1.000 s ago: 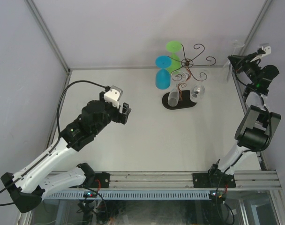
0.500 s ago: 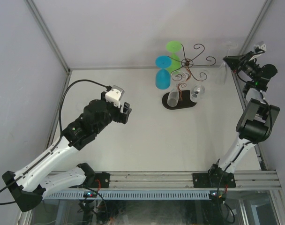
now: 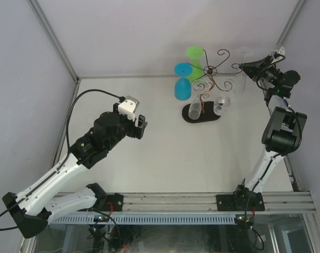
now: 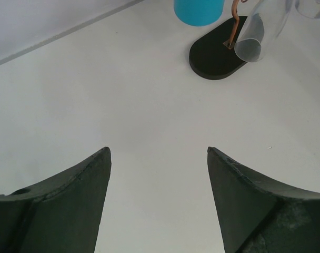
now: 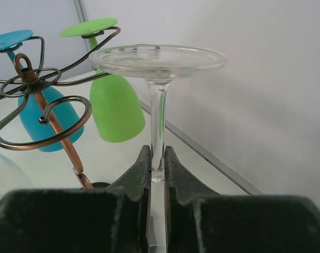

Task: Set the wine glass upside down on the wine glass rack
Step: Turn the wine glass upside down at the wine rack.

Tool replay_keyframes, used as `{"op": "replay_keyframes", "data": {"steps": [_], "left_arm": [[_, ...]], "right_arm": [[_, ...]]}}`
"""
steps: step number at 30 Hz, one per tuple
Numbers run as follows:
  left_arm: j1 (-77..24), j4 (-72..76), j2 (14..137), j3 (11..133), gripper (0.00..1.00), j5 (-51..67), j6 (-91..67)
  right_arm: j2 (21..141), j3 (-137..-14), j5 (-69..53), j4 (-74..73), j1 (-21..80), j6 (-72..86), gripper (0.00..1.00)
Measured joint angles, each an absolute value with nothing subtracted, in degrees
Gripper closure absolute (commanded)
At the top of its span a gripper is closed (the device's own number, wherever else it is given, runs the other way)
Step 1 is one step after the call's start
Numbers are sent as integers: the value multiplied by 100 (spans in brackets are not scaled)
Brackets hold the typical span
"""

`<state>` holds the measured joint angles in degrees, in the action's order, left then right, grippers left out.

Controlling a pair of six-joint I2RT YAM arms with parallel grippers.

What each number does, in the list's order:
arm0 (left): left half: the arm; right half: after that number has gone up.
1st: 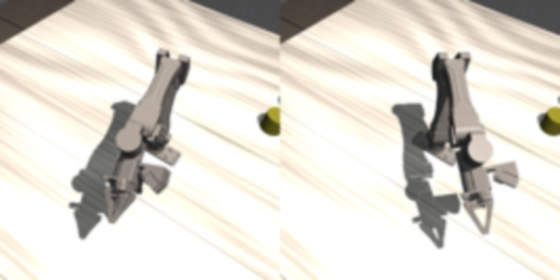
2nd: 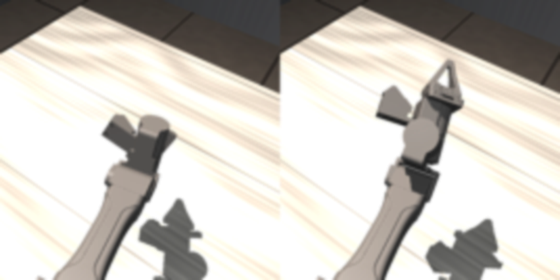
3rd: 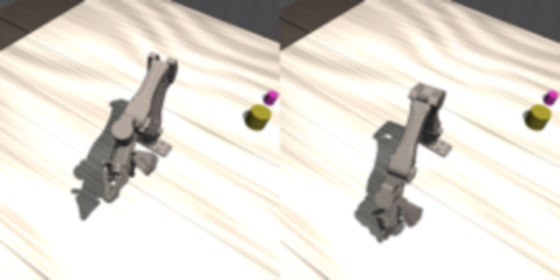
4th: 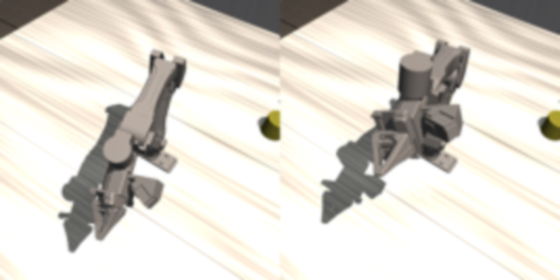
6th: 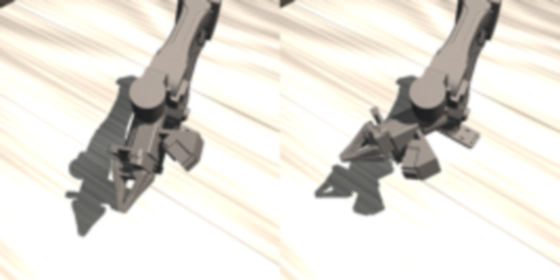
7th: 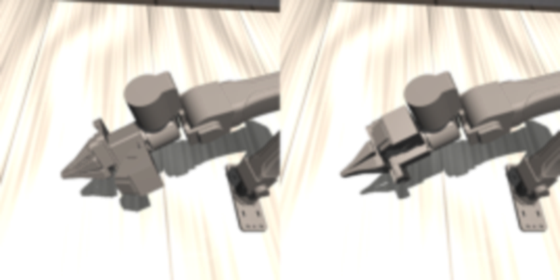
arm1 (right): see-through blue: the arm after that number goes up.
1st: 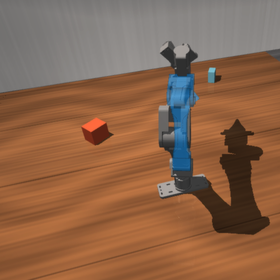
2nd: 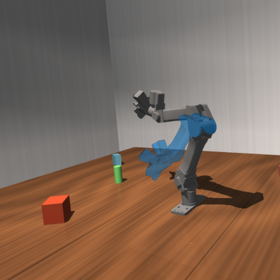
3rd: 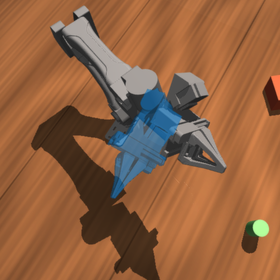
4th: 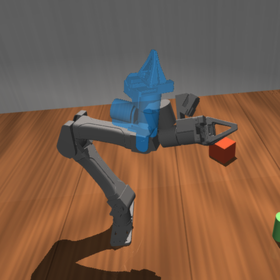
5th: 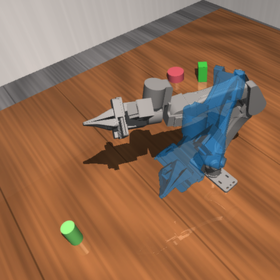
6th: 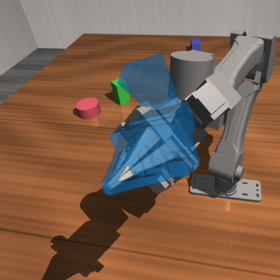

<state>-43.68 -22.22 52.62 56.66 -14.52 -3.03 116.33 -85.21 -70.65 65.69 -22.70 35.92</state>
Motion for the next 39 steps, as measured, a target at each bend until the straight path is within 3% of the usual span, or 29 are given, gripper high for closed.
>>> {"op": "replay_keyframes", "data": {"steps": [39], "left_arm": [[-4331, -2248, 5315, 5666, 26, -1413, -303]], "right_arm": [[12036, -8385, -7419, 8143, -1708, 4377, 100]]}}
